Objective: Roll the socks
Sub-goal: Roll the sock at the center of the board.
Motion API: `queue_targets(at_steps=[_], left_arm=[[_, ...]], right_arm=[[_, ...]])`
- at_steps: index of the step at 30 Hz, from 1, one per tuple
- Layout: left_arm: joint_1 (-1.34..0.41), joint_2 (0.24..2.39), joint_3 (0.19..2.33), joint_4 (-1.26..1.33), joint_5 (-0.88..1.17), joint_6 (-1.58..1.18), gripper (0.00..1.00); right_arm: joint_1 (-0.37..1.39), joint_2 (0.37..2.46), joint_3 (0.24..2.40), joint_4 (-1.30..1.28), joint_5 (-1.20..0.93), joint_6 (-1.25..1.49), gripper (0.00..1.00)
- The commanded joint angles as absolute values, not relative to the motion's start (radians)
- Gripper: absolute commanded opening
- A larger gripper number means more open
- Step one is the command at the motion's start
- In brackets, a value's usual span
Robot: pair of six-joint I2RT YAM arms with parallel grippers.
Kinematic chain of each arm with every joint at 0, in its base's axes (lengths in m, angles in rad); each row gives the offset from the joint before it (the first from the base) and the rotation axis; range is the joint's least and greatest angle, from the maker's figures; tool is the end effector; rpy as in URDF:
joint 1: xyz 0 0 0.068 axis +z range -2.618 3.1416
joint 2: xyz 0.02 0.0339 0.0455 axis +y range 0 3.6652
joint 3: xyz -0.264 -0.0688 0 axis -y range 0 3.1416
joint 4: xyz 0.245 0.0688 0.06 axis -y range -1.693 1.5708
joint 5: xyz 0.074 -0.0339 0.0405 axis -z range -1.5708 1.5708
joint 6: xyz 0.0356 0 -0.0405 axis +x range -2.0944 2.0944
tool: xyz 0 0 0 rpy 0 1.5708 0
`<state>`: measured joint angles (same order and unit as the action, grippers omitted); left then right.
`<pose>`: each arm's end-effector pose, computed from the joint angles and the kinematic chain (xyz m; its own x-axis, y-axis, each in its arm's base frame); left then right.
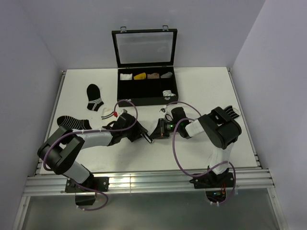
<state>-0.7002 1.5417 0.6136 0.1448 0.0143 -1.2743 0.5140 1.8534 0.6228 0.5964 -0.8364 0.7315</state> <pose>0.2175 -0.1839 0.1399 -0.7813 -0.5922 -0.1974 -0.3255 0.6563 -0.6806 0.2576 0.1758 0.0981 -0.9518 -0.0234 -0.3057 -0.2880 0.4101 0.8654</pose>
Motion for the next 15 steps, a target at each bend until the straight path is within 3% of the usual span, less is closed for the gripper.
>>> queue_targets(at_steps=[1, 15], left_arm=[[-0.706, 1.583, 0.614, 0.098, 0.005, -1.272, 0.56], [-0.709, 1.592, 0.586, 0.097, 0.005, -1.278, 0.62]], right_arm=[[0.494, 1.879, 0.634, 0.557, -0.813, 0.703, 0.01], [0.462, 1.937, 0.634, 0.565, -0.828, 0.73, 0.02]])
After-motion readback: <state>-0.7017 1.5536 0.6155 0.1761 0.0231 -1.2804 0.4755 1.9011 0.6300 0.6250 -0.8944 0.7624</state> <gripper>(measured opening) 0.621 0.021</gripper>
